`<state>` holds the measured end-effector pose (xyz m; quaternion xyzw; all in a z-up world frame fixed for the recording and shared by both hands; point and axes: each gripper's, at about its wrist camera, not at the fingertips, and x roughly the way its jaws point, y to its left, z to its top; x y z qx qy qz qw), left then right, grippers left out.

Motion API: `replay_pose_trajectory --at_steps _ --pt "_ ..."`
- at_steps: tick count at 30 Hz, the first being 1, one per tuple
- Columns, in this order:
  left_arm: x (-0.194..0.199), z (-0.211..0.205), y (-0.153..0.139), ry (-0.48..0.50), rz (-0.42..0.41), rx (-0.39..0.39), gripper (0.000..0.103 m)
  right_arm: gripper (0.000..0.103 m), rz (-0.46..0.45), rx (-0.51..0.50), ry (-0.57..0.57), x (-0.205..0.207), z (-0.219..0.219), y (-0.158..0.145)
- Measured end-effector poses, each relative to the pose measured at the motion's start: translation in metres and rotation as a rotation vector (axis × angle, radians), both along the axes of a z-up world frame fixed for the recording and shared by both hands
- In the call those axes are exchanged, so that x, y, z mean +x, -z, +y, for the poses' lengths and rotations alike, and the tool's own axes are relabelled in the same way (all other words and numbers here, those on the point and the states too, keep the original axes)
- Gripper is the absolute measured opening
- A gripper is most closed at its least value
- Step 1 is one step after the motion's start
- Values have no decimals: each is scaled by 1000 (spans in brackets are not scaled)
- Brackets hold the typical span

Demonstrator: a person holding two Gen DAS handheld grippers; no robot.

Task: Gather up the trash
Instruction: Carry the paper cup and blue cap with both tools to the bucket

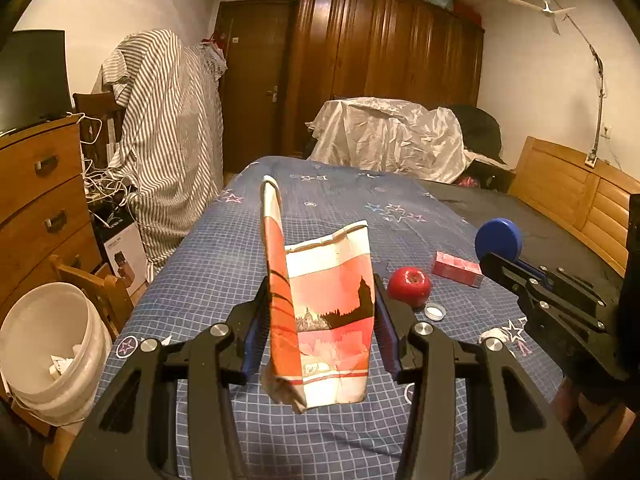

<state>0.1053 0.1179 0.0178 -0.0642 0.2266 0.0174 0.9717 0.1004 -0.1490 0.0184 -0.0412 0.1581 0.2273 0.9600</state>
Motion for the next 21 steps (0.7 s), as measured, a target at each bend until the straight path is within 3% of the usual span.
replay_pose_trajectory --at_steps 11,21 --pt "-4 24 0 -23 4 1 45 13 1 3 -76 -4 22 -15" --pt "-44 136 -10 -238 12 11 45 13 51 0 -356 -20 156 -48"
